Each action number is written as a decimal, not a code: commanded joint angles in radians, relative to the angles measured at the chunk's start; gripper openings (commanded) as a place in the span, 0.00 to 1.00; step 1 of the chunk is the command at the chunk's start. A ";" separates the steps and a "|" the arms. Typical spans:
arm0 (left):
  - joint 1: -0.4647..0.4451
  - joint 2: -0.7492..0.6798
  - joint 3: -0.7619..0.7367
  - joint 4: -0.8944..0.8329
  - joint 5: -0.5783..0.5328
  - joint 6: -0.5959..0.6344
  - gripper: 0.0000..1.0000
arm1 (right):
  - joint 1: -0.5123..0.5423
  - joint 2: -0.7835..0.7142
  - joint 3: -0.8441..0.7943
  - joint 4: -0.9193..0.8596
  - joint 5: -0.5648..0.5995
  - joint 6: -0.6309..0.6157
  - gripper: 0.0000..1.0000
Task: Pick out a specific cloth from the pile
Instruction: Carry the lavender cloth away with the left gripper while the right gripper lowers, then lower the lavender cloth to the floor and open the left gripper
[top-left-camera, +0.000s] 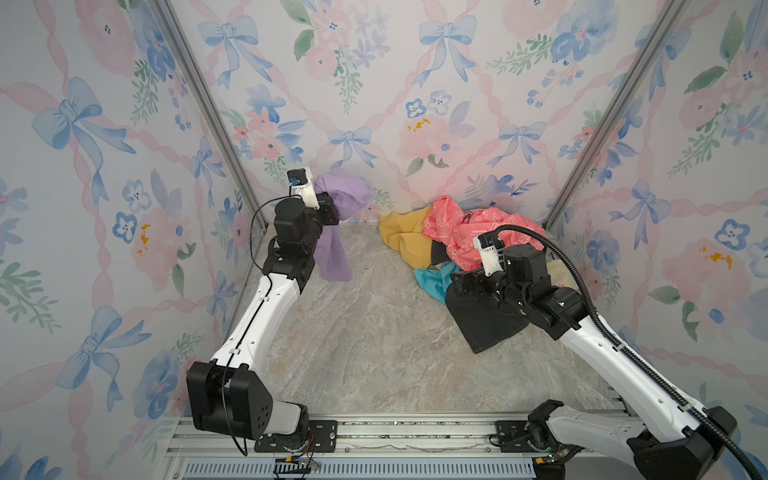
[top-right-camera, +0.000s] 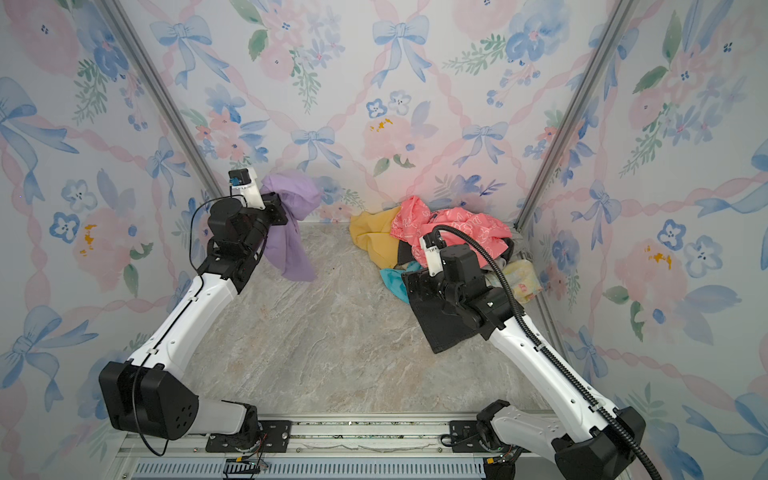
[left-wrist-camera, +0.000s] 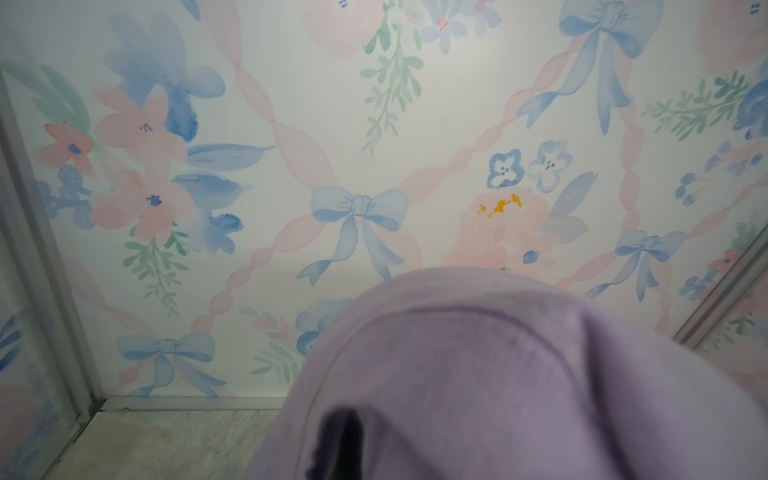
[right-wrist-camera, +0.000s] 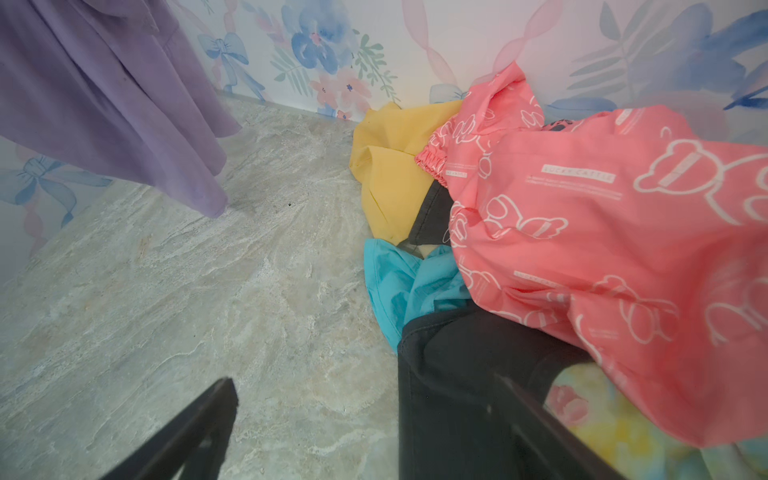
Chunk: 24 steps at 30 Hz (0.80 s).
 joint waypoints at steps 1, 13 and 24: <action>0.057 -0.025 -0.012 0.143 -0.041 -0.004 0.00 | 0.041 0.000 -0.036 0.053 0.025 -0.002 0.98; 0.161 0.176 0.041 0.195 -0.118 -0.007 0.00 | 0.105 -0.025 -0.124 0.109 0.058 0.000 0.98; 0.206 0.319 -0.040 0.194 -0.177 -0.025 0.00 | 0.098 -0.046 -0.176 0.139 0.105 -0.024 0.98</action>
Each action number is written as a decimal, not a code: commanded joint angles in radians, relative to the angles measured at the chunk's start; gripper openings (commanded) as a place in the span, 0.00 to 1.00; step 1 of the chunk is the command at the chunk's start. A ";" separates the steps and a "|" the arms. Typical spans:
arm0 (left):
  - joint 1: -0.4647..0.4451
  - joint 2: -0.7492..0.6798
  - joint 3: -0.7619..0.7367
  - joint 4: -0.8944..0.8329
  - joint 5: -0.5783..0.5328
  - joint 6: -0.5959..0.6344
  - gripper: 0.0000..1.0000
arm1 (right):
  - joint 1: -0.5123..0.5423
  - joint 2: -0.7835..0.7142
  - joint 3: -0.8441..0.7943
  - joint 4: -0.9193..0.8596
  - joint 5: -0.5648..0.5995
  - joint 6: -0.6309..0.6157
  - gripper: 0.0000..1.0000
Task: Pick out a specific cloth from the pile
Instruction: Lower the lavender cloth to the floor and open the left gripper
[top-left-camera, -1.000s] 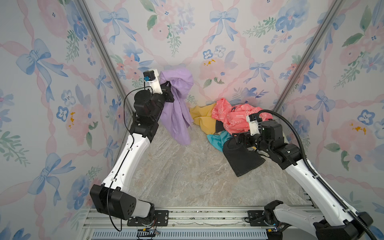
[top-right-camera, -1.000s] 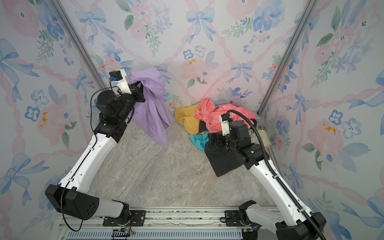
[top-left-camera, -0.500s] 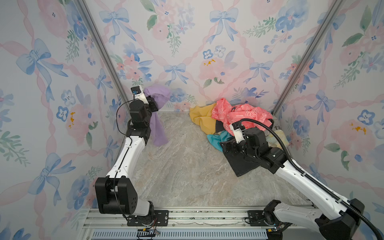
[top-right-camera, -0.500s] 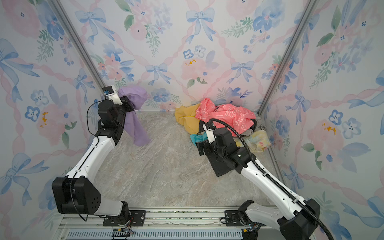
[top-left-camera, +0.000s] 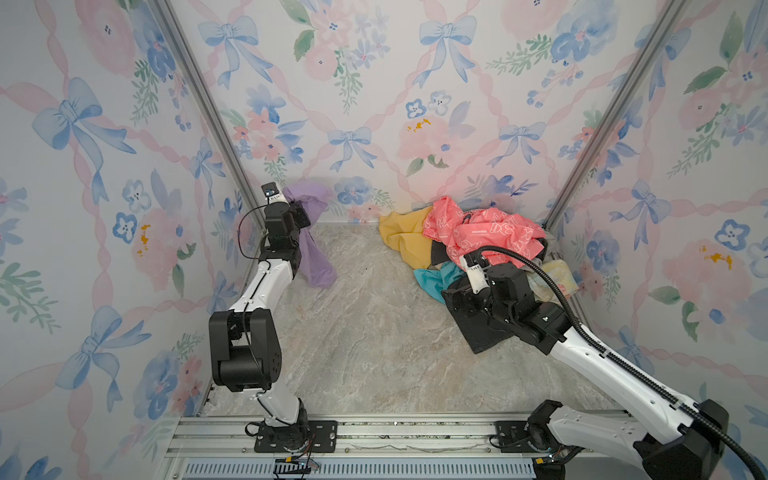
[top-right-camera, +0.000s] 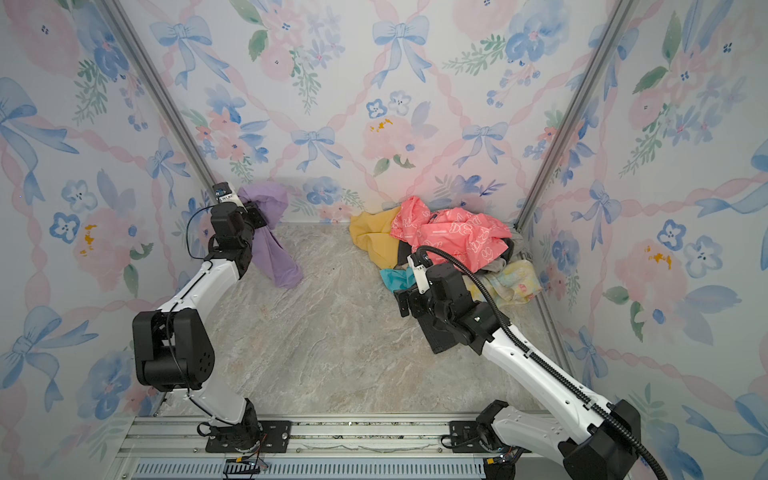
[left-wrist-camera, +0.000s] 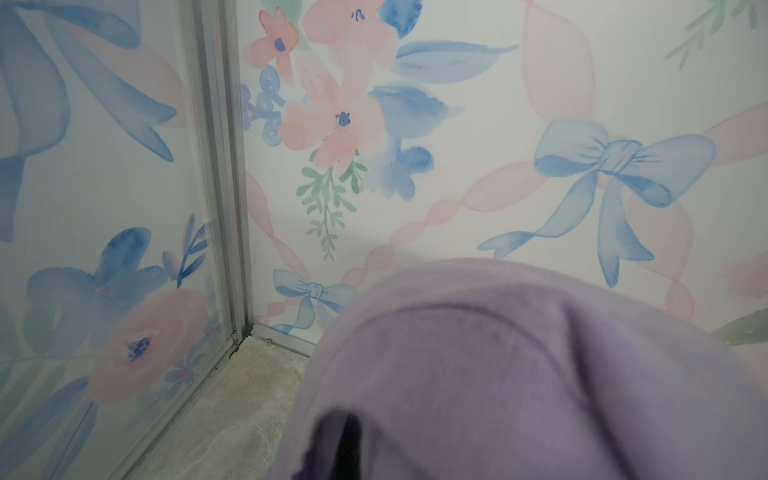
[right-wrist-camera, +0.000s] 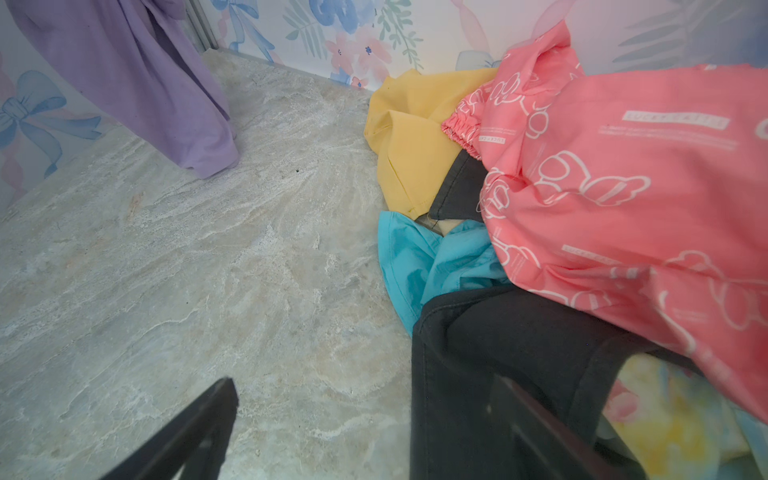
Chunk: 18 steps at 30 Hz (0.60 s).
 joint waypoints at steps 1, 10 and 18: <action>0.026 0.044 -0.064 0.043 -0.048 0.000 0.00 | 0.001 -0.012 -0.025 0.048 0.032 -0.019 0.98; 0.060 0.163 -0.053 -0.158 -0.044 0.057 0.00 | -0.048 0.025 -0.071 0.127 -0.013 -0.001 0.98; 0.060 0.215 -0.036 -0.296 -0.096 0.075 0.00 | -0.083 0.044 -0.120 0.188 -0.065 0.025 0.98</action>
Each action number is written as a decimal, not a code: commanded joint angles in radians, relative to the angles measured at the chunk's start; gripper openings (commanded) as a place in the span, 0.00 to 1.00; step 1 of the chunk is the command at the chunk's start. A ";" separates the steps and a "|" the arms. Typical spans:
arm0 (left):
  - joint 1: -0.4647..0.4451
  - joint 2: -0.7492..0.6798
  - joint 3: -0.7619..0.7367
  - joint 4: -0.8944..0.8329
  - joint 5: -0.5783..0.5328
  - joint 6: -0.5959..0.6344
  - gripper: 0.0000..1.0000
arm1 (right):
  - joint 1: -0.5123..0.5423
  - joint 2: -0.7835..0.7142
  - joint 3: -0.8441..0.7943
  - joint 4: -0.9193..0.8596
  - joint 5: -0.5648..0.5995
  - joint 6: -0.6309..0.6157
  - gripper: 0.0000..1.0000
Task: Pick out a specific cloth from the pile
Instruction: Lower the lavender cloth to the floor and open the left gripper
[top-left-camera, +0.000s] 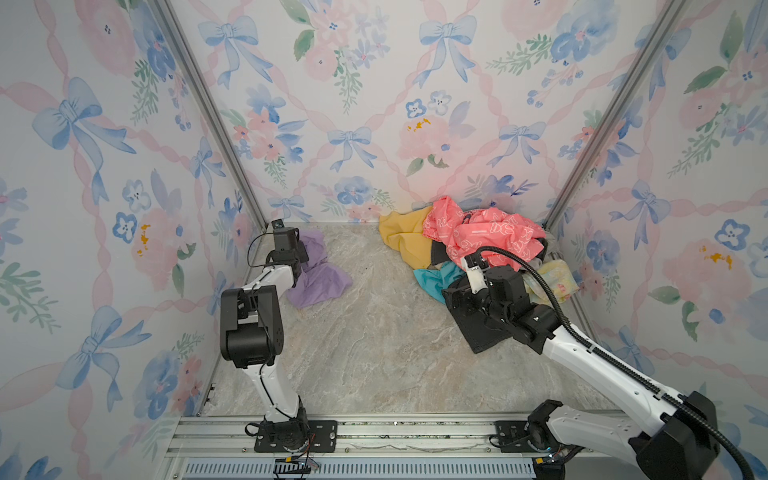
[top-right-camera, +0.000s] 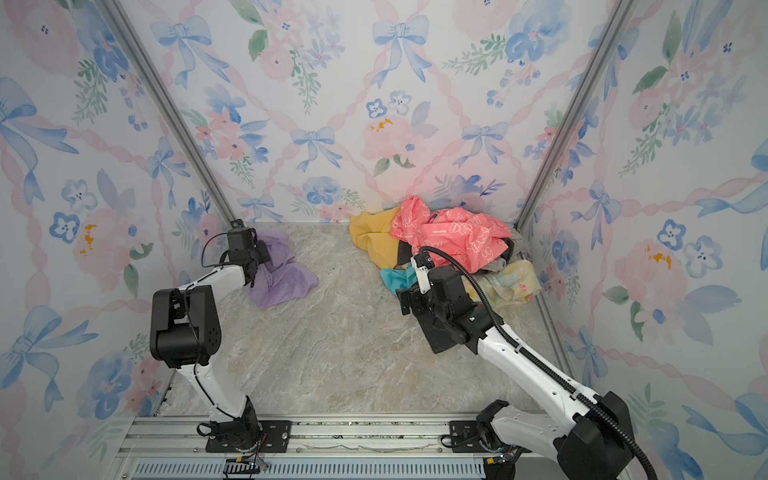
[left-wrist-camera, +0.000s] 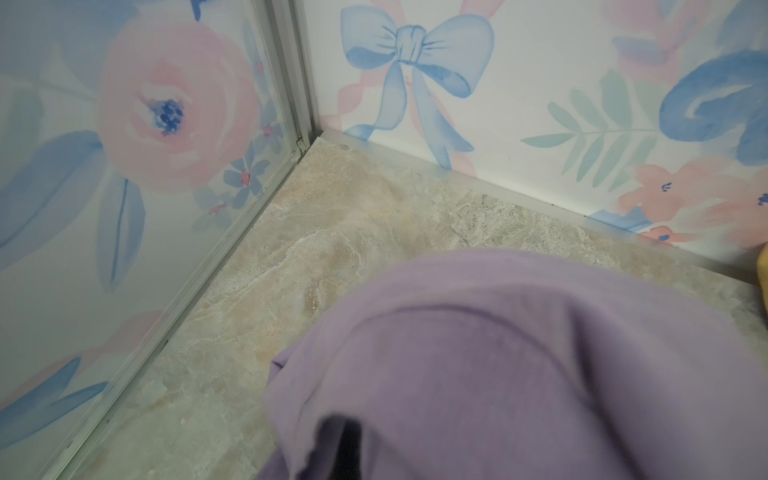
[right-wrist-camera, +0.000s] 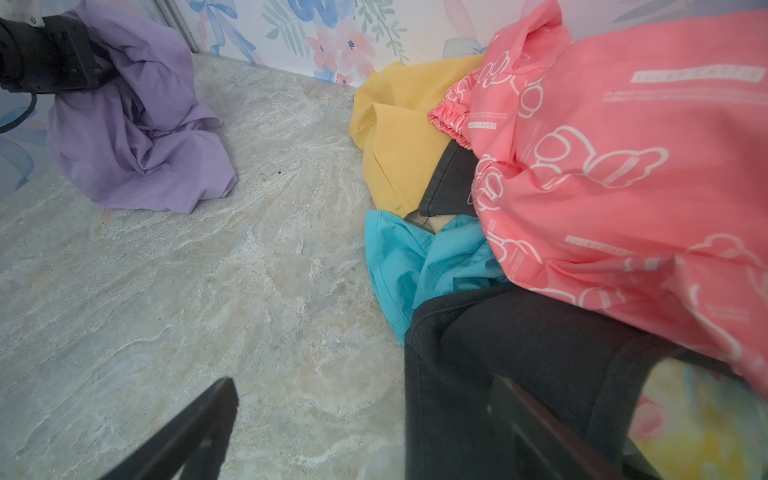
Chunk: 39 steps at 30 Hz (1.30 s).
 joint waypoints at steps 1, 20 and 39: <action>0.000 0.044 0.048 -0.092 -0.057 0.036 0.00 | -0.021 0.011 -0.018 0.043 -0.037 0.017 0.98; 0.007 0.294 0.291 -0.336 -0.158 0.081 0.00 | -0.045 -0.043 -0.075 0.055 -0.070 0.021 0.98; 0.036 0.296 0.396 -0.333 -0.127 0.102 0.54 | -0.094 -0.049 -0.088 0.061 -0.071 0.026 0.99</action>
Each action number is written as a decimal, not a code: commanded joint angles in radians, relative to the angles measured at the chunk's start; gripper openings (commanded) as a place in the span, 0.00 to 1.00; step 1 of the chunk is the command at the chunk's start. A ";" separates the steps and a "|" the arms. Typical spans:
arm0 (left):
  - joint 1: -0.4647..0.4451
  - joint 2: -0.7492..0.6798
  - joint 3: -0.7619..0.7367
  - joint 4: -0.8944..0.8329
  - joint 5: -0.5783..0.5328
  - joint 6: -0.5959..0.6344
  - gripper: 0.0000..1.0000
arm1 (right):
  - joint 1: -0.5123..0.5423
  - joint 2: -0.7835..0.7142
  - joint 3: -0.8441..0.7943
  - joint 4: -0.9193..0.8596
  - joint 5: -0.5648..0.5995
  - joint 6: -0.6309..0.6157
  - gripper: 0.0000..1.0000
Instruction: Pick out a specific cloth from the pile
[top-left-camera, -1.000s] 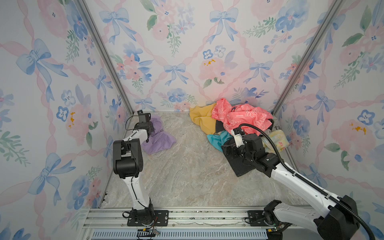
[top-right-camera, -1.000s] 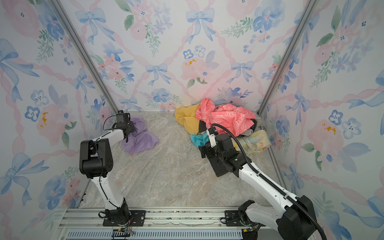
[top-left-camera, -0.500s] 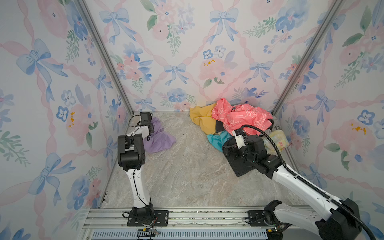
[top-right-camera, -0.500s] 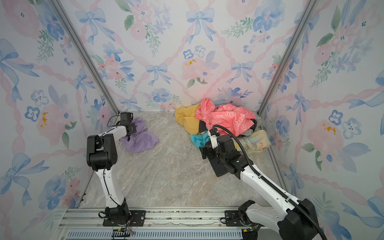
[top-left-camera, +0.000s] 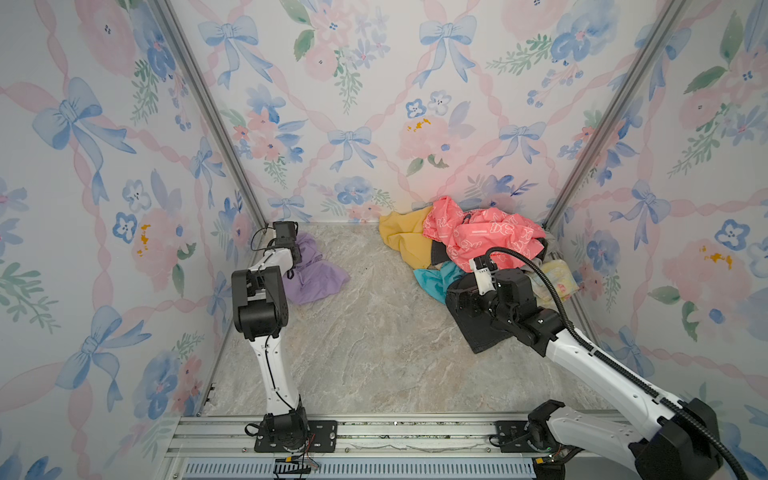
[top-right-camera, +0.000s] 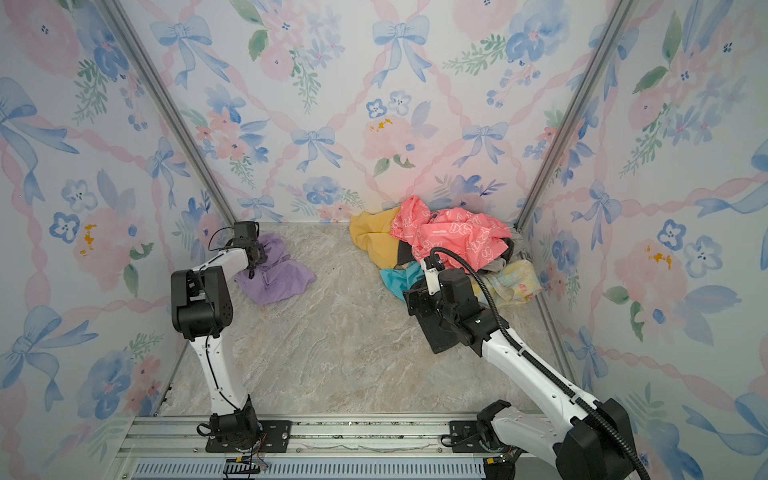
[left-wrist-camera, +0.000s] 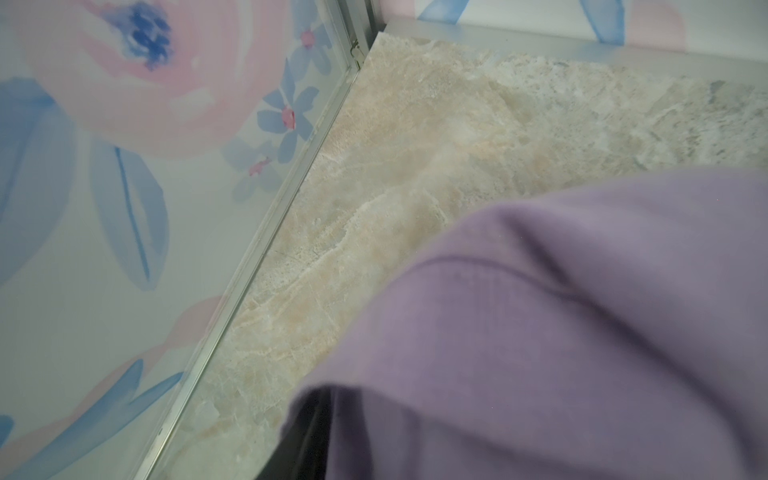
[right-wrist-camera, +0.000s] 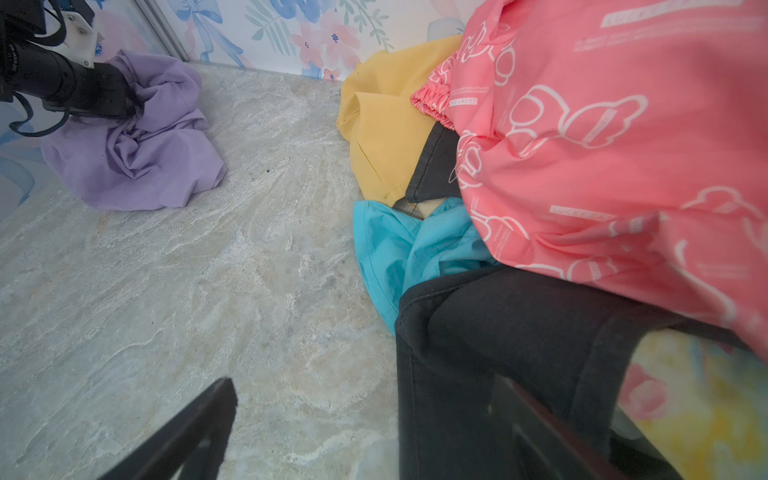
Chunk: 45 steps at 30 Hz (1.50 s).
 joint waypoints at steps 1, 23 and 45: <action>-0.002 -0.017 0.036 -0.015 0.032 -0.006 0.64 | -0.014 -0.027 -0.018 0.012 0.003 0.009 0.99; -0.091 -0.501 -0.174 0.122 0.240 -0.051 0.98 | -0.028 -0.265 0.007 -0.135 0.119 0.028 0.97; -0.171 -1.160 -1.324 1.026 0.315 -0.022 0.98 | -0.263 -0.523 -0.450 0.356 0.312 -0.039 0.97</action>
